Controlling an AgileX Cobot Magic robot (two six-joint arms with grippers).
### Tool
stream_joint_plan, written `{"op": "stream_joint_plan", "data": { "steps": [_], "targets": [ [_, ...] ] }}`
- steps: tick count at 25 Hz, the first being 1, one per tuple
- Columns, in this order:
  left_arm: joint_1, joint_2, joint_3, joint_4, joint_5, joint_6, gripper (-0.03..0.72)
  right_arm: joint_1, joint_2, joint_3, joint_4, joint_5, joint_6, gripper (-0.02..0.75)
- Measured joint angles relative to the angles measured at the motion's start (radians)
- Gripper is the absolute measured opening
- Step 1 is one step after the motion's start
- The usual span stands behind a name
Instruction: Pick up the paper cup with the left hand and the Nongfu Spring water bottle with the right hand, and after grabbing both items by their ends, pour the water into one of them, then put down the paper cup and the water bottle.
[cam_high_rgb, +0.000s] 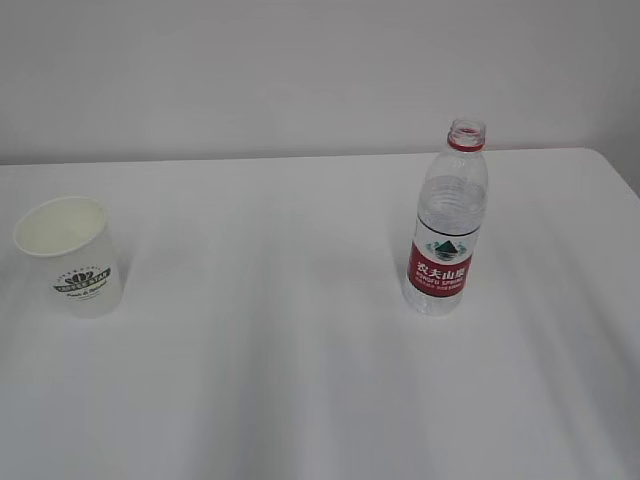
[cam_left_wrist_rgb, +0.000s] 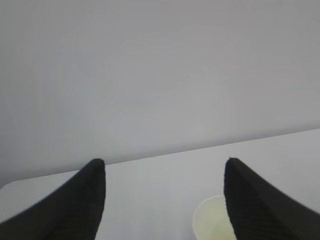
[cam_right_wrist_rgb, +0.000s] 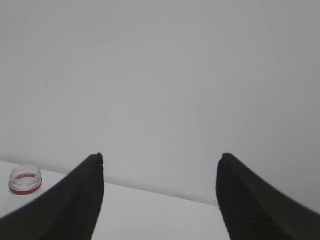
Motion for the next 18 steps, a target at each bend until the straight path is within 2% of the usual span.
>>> {"op": "stream_joint_plan", "data": {
  "steps": [6,18],
  "targets": [
    [0.000,0.123,0.000,-0.046,-0.056,0.000,0.531,0.000,0.087,0.000,-0.002,-0.064,0.000,0.537],
    [0.000,0.405,0.025,-0.088,-0.268,0.000,0.522,0.000,0.405,0.000,0.000,-0.349,0.048,0.537]
  ]
}}
